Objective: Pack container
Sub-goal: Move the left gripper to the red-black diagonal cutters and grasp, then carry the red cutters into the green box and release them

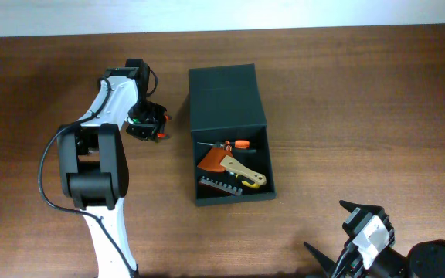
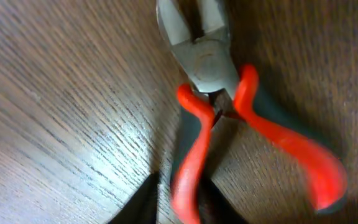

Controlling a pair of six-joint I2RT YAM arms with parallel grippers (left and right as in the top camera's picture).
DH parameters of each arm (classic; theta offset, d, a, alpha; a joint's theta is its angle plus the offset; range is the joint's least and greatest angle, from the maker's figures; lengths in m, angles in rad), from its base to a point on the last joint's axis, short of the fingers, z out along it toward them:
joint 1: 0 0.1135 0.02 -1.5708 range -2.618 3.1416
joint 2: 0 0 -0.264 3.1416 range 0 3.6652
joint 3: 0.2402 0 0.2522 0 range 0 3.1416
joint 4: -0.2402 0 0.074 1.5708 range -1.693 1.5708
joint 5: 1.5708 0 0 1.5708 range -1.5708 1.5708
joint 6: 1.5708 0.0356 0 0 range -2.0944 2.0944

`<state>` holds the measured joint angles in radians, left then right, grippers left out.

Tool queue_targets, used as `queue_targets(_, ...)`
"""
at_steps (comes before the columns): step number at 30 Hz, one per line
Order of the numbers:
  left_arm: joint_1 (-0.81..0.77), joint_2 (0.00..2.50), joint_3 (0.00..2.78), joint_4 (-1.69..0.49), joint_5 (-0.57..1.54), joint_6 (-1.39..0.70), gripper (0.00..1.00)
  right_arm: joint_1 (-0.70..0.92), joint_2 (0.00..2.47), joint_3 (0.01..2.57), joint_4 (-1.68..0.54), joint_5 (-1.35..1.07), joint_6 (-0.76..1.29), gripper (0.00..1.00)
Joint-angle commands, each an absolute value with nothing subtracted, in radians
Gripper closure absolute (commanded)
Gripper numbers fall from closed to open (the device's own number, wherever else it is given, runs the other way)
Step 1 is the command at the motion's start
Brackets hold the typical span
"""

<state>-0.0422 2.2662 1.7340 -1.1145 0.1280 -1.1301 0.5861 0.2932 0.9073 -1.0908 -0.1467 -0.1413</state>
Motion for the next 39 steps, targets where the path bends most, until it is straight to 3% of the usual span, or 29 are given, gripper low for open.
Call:
queue_targets(1, -0.037, 2.283, 1.743, -1.119, 0.131, -1.127, 0.85, 0.588, 0.285, 0.907, -1.085, -0.138, -0.137, 0.01)
queue_targets(10, -0.037, 2.283, 1.743, -1.119, 0.133, -1.127, 0.98, 0.588, 0.285, 0.907, -1.085, -0.138, -0.137, 0.01)
queue_targets(24, -0.101, 2.110, 1.743, -1.119, 0.112, -1.127, 0.98, 0.588, 0.285, 0.907, -1.085, -0.138, -0.137, 0.02)
queue_targets(33, -0.265, 1.788, 1.743, -1.119, 0.041, -1.128, 0.98, 0.588, 0.285, 0.907, -1.085, -0.138, -0.137, 0.01)
queue_targets(39, -0.436, 1.713, 1.731, -1.119, 0.040, -1.185, 0.98, 0.588, 0.285, 0.907, -1.085, -0.138, -0.137, 0.01)
